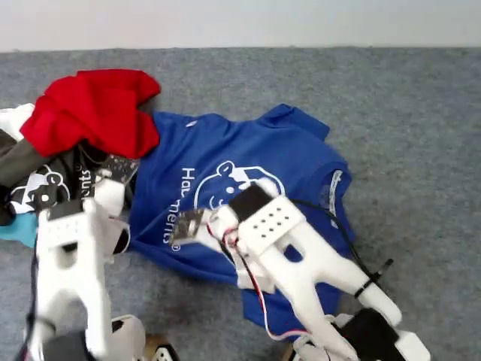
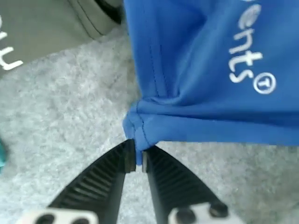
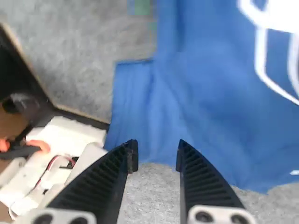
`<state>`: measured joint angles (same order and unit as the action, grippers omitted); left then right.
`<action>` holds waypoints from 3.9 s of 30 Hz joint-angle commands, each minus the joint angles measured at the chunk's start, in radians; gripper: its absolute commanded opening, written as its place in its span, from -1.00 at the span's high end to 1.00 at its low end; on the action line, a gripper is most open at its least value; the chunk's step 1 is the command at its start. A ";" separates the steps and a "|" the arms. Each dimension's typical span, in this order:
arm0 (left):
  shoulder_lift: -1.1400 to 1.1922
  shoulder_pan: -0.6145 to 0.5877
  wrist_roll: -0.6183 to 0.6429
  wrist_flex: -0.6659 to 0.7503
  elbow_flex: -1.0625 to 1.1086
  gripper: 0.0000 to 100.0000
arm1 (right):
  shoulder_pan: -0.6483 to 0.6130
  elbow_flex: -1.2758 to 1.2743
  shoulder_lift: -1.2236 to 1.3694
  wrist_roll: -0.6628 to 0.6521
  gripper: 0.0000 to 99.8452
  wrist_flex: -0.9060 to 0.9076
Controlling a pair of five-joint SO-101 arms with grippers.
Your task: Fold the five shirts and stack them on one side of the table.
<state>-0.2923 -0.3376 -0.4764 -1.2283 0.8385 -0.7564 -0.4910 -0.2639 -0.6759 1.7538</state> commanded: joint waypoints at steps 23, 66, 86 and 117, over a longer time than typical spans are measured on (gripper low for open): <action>0.503 0.163 0.233 -0.106 -0.441 0.97 | -0.116 -0.601 -0.173 -0.025 0.71 -0.469; 0.505 0.164 0.233 -0.106 -0.438 0.97 | -0.219 -0.727 -0.173 -0.031 0.94 -0.664; 0.505 0.167 0.233 -0.106 -0.438 0.97 | 0.367 -0.233 -0.182 -0.169 0.98 -0.285; 0.381 0.164 0.028 -0.474 -0.452 0.97 | 0.464 0.133 -0.176 -0.124 0.98 0.012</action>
<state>0.1527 -0.1811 -0.4319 -1.6886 0.4043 -0.3345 -0.4143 -0.4281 -0.8140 1.7415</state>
